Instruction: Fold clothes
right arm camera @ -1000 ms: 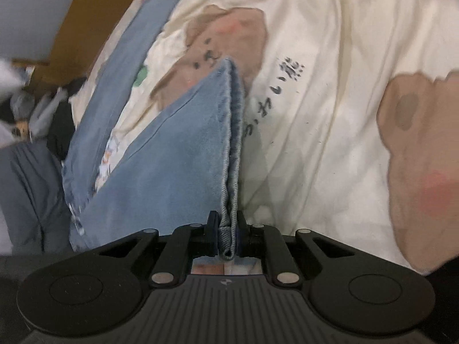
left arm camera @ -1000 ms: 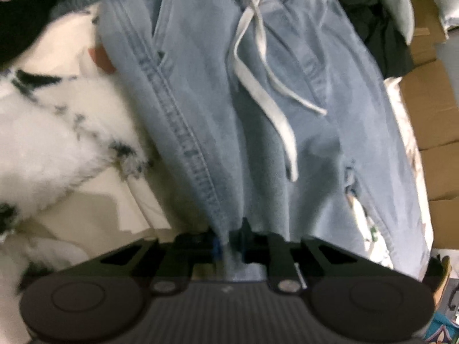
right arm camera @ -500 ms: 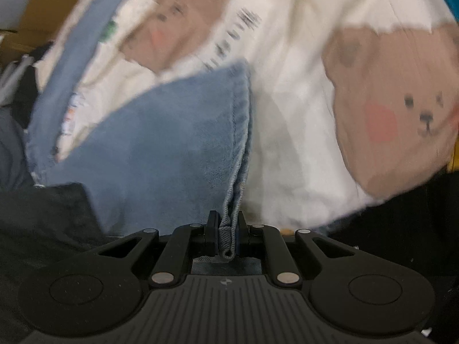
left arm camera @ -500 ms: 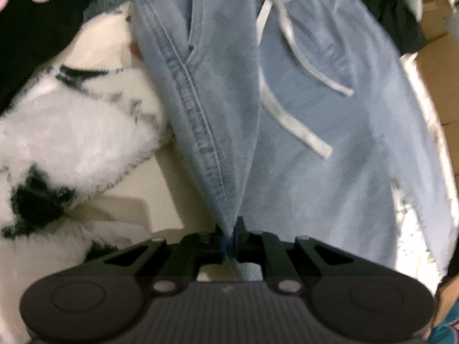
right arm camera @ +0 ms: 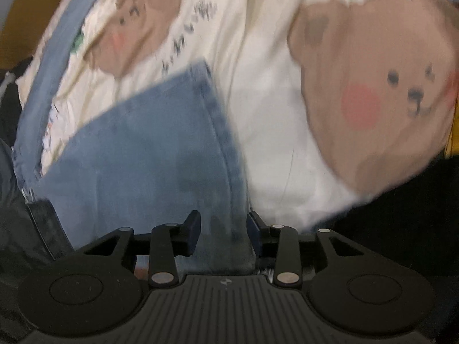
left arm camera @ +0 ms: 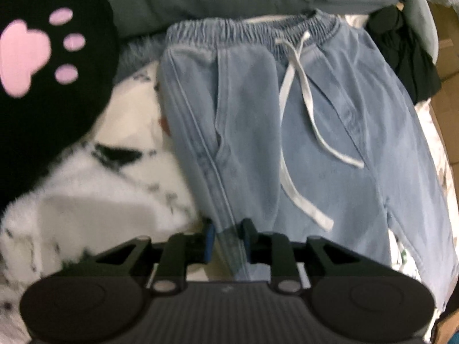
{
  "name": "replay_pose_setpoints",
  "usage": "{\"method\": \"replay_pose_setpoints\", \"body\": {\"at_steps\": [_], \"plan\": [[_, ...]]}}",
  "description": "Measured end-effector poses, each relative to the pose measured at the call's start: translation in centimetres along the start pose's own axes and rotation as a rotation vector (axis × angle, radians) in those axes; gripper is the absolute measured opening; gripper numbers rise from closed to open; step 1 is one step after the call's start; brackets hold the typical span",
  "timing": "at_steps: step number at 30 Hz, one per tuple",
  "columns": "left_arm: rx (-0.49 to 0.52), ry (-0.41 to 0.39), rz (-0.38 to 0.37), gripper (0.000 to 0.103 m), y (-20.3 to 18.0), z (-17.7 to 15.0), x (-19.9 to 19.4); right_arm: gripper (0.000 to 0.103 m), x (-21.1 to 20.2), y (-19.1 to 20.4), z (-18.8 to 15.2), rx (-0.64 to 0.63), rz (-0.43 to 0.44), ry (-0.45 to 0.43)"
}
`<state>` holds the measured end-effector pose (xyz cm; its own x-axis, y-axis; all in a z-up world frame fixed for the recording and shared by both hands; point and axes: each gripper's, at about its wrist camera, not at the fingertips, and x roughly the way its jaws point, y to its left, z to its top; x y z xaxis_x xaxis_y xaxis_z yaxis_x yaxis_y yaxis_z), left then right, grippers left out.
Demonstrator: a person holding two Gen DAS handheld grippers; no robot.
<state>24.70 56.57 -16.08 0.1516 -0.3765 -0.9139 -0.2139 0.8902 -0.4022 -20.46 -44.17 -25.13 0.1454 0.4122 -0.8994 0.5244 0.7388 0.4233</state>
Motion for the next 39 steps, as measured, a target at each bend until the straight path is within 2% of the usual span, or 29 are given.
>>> {"method": "replay_pose_setpoints", "body": {"at_steps": [2, 4, 5, 6, 10, 12, 16, 19, 22, 27, 32, 37, 39], "plan": [[-0.007, -0.017, 0.011, 0.034, -0.1, -0.7, -0.3, 0.047, -0.2, 0.5, 1.5, -0.030, -0.009, -0.037], [-0.019, -0.021, 0.028, 0.033, -1.0, -0.2, 1.5, 0.048, -0.5, 1.0, 2.9, -0.059, -0.017, -0.075], [-0.018, -0.022, 0.033, 0.031, -1.3, -0.1, 2.1, 0.048, -0.5, 1.2, 3.6, -0.072, -0.020, -0.093], [-0.017, -0.024, 0.039, 0.018, -1.6, 0.0, 2.7, 0.048, -0.3, 1.5, 4.3, -0.082, -0.020, -0.109], [-0.014, -0.008, 0.132, 0.016, -1.7, -1.0, 2.6, 0.049, 0.7, 2.6, 6.9, -0.130, -0.027, -0.159], [-0.017, -0.008, 0.163, 0.016, -1.5, -1.3, 2.4, 0.050, 1.3, 3.1, 7.7, -0.151, -0.041, -0.174], [-0.011, 0.013, 0.175, 0.018, -1.6, -1.5, 2.2, 0.050, 2.3, 3.7, 8.6, -0.180, -0.040, -0.183], [0.006, 0.024, 0.202, 0.023, -2.5, -1.3, 1.2, 0.050, 2.8, 4.3, 8.9, -0.213, -0.029, -0.179], [0.029, 0.018, 0.217, 0.021, -3.7, -1.1, -0.4, 0.051, 3.5, 4.9, 8.9, -0.246, -0.033, -0.177], [0.107, 0.001, 0.200, 0.021, -7.2, -1.2, -3.3, 0.049, 4.8, 5.2, 8.5, -0.283, -0.056, -0.184], [0.200, -0.033, 0.142, 0.022, -11.7, -0.4, -3.0, 0.049, 4.8, 5.4, 8.4, -0.323, -0.063, -0.200], [0.278, -0.020, 0.102, 0.022, -15.8, -0.3, -2.3, 0.053, 5.4, 5.4, 9.0, -0.400, -0.092, -0.210], [0.313, -0.009, 0.084, 0.023, -17.6, -0.4, -1.7, 0.060, 5.5, 5.1, 9.2, -0.405, -0.060, -0.195]]}}
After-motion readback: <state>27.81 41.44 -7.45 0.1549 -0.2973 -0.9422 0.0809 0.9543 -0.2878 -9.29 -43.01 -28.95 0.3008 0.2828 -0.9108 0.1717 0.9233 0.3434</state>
